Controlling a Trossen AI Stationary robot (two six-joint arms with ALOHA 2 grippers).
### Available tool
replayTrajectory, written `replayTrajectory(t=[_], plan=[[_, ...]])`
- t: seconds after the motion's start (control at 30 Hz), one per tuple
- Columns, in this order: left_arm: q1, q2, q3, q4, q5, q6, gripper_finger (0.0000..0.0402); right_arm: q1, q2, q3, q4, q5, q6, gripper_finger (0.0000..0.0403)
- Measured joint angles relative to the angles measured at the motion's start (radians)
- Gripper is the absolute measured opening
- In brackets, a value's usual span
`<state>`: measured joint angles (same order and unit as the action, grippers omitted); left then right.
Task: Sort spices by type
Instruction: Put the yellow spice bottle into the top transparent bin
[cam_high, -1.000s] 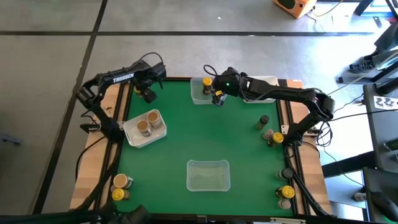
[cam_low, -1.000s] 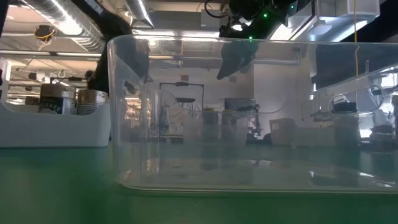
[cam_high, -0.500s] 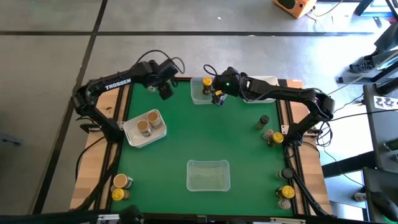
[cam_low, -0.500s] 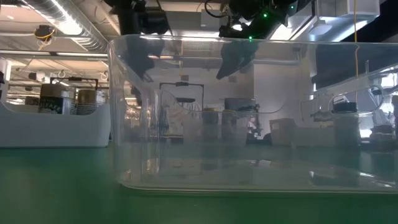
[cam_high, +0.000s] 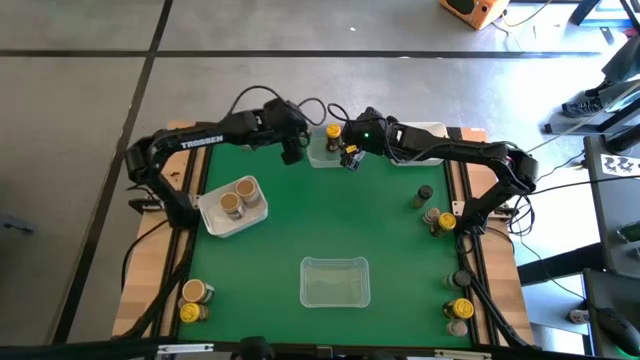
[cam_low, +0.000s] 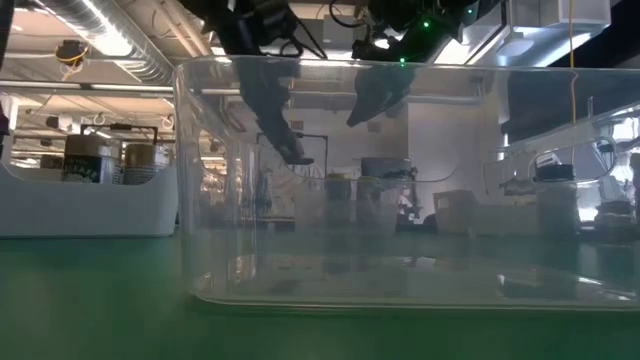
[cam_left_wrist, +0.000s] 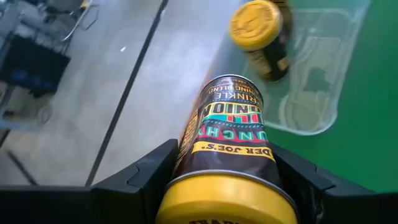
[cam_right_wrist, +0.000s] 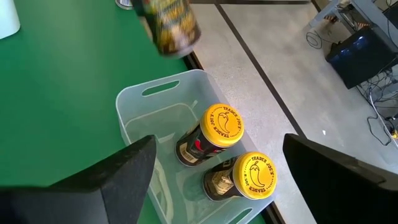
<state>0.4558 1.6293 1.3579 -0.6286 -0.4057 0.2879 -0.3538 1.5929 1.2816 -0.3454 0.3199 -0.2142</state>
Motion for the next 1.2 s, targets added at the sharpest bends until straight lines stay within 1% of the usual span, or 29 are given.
replayTrajectory(t=[0.1, 0.2, 0.27, 0.4, 0.5, 0.57, 0.63, 0.97, 1.2], plan=[[-0.012, 0.040, 0.001, 0.032, 0.010, 0.022, 0.0215, 0.000, 0.000, 0.000, 0.001, -0.009, 0.000, 0.0351], [-0.014, 0.090, 0.046, -0.003, 0.014, 0.023, 0.0216, 0.000, 0.000, 0.000, 0.006, -0.018, 0.000, 0.0351], [-0.013, 0.125, 0.109, -0.044, 0.012, 0.009, 0.0215, 0.000, 0.000, 0.000, 0.008, -0.018, 0.000, 0.0351], [-0.005, 0.203, 0.270, -0.178, 0.014, -0.034, 0.0209, 0.000, 0.000, 0.000, 0.008, -0.018, 0.000, 0.0351], [0.016, 0.257, 0.344, -0.227, 0.077, -0.053, 0.0210, 0.000, 0.000, 0.000, 0.008, -0.018, 0.000, 0.0351], [0.034, 0.282, 0.356, -0.218, 0.136, -0.055, 0.0214, 0.000, 0.000, 0.000, 0.007, -0.018, 0.000, 0.0351], [0.050, 0.306, 0.356, -0.210, 0.164, -0.054, 0.0217, 0.000, 0.000, 0.000, 0.006, -0.018, 0.000, 0.0351], [0.108, 0.424, 0.354, -0.195, 0.174, -0.043, 0.0220, 0.000, 0.000, 0.000, 0.004, -0.018, 0.000, 0.0351], [0.110, 0.450, 0.352, -0.167, 0.176, -0.049, 0.0221, 0.000, 0.000, 0.000, 0.005, -0.019, 0.000, 0.0351]])
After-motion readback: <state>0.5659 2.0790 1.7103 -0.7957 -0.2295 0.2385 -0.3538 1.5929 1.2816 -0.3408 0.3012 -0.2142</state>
